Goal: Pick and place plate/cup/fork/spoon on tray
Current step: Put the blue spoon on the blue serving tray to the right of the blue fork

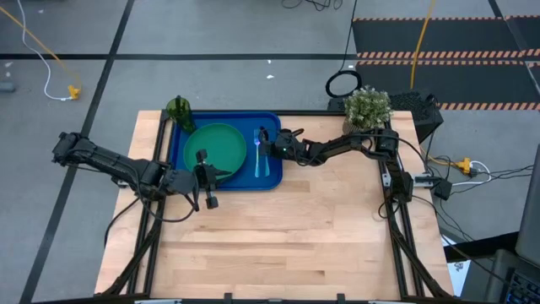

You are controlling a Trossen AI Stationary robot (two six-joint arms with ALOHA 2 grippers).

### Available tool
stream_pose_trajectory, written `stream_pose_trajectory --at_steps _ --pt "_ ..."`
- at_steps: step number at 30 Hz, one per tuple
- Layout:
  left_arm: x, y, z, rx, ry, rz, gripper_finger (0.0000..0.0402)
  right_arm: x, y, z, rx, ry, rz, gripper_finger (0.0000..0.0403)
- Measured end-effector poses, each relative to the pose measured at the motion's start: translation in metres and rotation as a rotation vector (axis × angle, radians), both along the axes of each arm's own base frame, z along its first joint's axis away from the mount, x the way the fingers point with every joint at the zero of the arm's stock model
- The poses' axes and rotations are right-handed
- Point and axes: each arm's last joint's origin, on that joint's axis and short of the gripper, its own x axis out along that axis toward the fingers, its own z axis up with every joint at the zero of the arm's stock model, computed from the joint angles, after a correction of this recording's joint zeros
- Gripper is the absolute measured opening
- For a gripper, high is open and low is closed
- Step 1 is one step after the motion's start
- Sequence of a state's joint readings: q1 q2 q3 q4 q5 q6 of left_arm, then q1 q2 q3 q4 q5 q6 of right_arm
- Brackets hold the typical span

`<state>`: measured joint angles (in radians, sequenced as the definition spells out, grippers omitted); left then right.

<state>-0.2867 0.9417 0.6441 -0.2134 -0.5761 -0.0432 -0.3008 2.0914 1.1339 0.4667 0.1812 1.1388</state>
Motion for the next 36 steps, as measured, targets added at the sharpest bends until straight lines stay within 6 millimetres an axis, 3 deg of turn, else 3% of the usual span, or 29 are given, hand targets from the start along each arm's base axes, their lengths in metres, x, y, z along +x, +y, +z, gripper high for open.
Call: stream_pose_trajectory --at_steps 14,36 --pt "0.0 0.0 0.0 -0.005 -0.002 0.002 0.0044 -0.002 0.0 -0.001 0.0 0.028 0.004 0.0075" --pt "0.0 0.0 0.0 -0.007 -0.002 0.003 0.0044 -0.011 -0.003 0.011 -0.04 0.125 0.003 0.0077"
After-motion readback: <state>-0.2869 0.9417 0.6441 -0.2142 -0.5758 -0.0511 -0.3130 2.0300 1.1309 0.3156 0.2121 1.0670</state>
